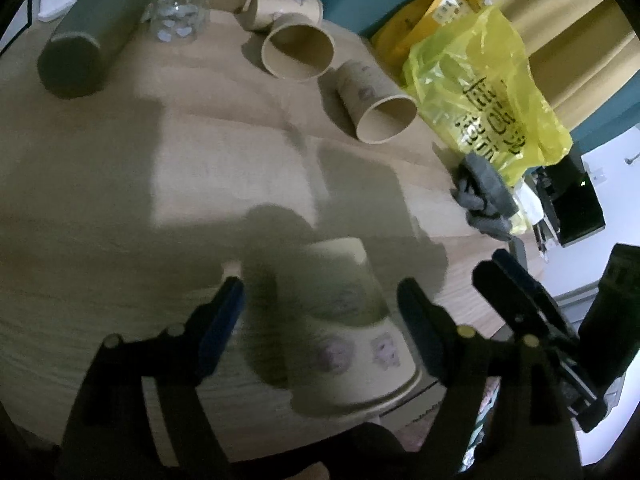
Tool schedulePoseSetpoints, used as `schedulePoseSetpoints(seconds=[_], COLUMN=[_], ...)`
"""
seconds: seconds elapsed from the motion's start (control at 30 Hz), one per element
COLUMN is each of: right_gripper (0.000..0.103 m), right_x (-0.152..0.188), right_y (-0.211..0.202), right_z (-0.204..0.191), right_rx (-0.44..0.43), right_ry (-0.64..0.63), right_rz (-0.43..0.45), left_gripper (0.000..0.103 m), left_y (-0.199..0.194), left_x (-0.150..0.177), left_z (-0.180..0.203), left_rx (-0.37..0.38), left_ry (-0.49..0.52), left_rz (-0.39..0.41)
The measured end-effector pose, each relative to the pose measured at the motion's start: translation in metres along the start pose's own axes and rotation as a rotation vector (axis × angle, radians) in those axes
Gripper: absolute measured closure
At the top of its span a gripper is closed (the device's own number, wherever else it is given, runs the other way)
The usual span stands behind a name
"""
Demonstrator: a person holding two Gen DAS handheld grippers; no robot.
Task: Flip cup upside down
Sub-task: 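Close the right tool on the printed cup while the left tool releases it, then turn the cup rim-down with the right tool and lower it onto the table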
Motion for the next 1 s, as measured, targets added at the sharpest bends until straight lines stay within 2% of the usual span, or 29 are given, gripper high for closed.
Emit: schedulePoseSetpoints(seconds=[0.13,0.23,0.33,0.43,0.6,0.63,0.7,0.77,0.8,0.83,1.0], right_gripper=[0.01,0.01,0.01,0.01,0.011,0.012,0.022,0.029,0.039,0.044,0.044], right_x=[-0.004,-0.006,-0.006,-0.004,0.007,0.009,0.014,0.018,0.02,0.02,0.019], right_y=[0.002,0.011,0.029,0.053,0.086,0.09,0.098,0.103,0.105,0.107,0.102], right_z=[-0.009,-0.028,-0.048,-0.06,-0.074,-0.076,-0.081,-0.084,-0.087,-0.089,-0.1], right_rx=[-0.004,-0.053,-0.116,-0.134,-0.109,-0.1,-0.085,-0.064,-0.06,-0.059,-0.082], right_ry=[-0.021,-0.066,-0.118,-0.149,-0.187,-0.201,-0.236,-0.264,-0.281,-0.292,-0.324], right_rz=[-0.016,-0.08,-0.206,-0.366,-0.583,-0.608,-0.663,-0.7,-0.713,-0.721,-0.678], left_gripper=[0.022,0.022,0.022,0.022,0.022,0.022,0.022,0.022,0.022,0.022,0.022], left_y=[-0.024,-0.042,-0.054,-0.057,-0.063,-0.065,-0.069,-0.072,-0.073,-0.074,-0.078], left_x=[-0.005,-0.002,0.008,0.017,0.024,0.024,0.025,0.025,0.024,0.024,0.024], left_z=[-0.011,-0.03,-0.055,-0.073,-0.101,-0.107,-0.117,-0.125,-0.127,-0.132,-0.14], left_rx=[-0.03,-0.073,-0.113,-0.095,-0.076,-0.079,-0.085,-0.082,-0.083,-0.086,-0.089], left_ry=[0.017,0.025,0.011,-0.023,-0.076,-0.083,-0.087,-0.094,-0.098,-0.102,-0.103], left_rz=[0.056,0.091,0.116,0.114,0.122,0.127,0.135,0.142,0.146,0.148,0.152])
Point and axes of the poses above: each gripper's, at about its wrist camera, not at the fingertips, and y roughly the way its jaws point, z to its right, x to its underside, the point moved 9 cm from there along y, roughly the way its jaws point, and after that the axes turned 5 degrees about y, right-handed, at the moved point
